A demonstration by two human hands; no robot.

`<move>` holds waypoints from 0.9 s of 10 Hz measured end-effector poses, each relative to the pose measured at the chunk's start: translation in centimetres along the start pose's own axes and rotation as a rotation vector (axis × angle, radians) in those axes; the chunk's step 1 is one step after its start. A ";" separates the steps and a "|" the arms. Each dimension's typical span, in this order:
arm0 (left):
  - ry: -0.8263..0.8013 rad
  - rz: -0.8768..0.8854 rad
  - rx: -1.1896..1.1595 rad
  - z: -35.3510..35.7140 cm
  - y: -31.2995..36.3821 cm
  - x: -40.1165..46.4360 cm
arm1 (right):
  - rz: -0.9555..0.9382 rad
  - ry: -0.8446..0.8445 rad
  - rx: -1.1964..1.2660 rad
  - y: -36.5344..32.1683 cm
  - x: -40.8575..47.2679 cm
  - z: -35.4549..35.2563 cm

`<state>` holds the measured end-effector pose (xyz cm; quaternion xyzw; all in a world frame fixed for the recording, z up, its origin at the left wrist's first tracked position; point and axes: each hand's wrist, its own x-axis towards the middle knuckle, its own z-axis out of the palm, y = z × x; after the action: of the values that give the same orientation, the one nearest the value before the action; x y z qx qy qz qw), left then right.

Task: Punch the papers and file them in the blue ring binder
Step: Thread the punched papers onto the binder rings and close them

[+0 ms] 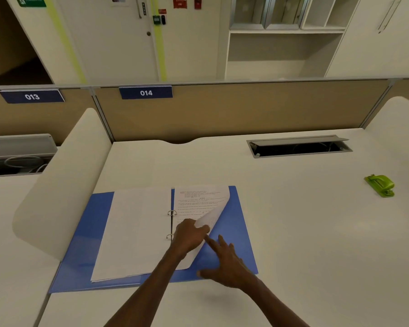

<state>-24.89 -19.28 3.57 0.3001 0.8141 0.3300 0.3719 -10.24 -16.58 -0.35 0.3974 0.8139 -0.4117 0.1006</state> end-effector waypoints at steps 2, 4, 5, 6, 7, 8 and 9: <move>0.161 0.178 0.002 -2.0 -1.2 -0.9 | 0.064 0.162 -0.026 1.4 0.4 -0.1; 0.348 0.166 -0.207 -6.4 -3.7 -3.7 | 0.111 0.318 -0.278 2.3 0.2 -0.6; 0.420 0.095 -0.326 -8.9 -5.9 -4.7 | 0.135 0.329 -0.323 2.5 0.2 -0.8; 0.483 0.041 -0.467 -10.8 -8.2 -5.6 | 0.143 0.288 -0.360 2.3 0.4 -1.0; 0.513 -0.009 -0.500 -12.1 -10.6 -6.0 | 0.145 0.259 -0.398 2.2 0.6 -1.1; 0.574 -0.083 -0.496 -12.7 -13.3 -5.6 | 0.149 0.292 -0.315 2.1 0.4 -0.9; 0.620 -0.203 -0.424 -13.3 -15.0 -5.2 | 0.165 0.261 -0.337 2.0 0.3 -1.1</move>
<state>-36.44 -36.31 1.02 0.0207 0.8271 0.5275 0.1929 -8.84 -14.89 -1.01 0.4902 0.8421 -0.2051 0.0927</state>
